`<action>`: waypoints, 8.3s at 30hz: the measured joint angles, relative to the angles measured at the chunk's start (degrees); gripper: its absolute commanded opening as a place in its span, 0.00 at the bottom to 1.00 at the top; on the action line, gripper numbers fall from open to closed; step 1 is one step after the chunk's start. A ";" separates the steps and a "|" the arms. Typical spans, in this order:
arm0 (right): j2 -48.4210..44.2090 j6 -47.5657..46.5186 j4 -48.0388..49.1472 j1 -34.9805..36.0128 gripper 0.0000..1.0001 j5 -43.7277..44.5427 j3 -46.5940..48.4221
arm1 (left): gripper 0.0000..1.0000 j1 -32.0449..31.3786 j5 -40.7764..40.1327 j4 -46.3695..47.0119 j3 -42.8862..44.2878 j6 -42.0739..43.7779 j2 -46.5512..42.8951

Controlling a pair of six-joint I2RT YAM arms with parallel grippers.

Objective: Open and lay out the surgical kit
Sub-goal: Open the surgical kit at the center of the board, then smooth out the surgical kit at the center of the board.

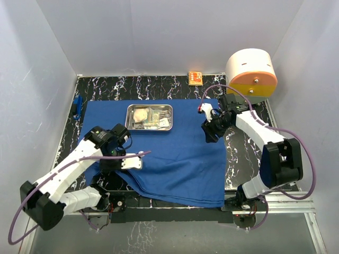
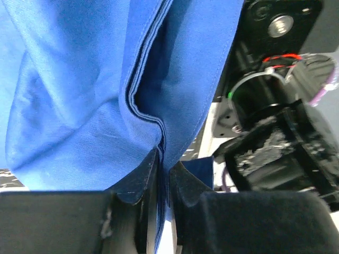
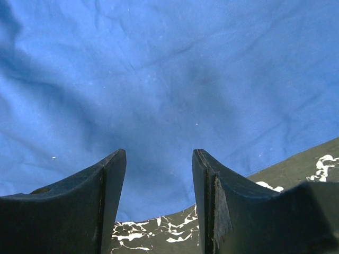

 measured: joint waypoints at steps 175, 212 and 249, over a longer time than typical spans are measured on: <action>-4.85 4.59 3.58 3.61 0.60 9.49 0.46 | 0.98 39.17 16.98 50.10 -2.03 -21.49 9.16; -4.57 0.02 -0.02 9.99 0.55 24.90 -20.00 | 0.96 39.17 6.38 42.45 -17.90 -7.93 11.78; 1.86 9.77 -0.50 3.91 0.50 24.52 -8.74 | 0.90 -7.23 21.00 50.14 7.13 -23.23 22.34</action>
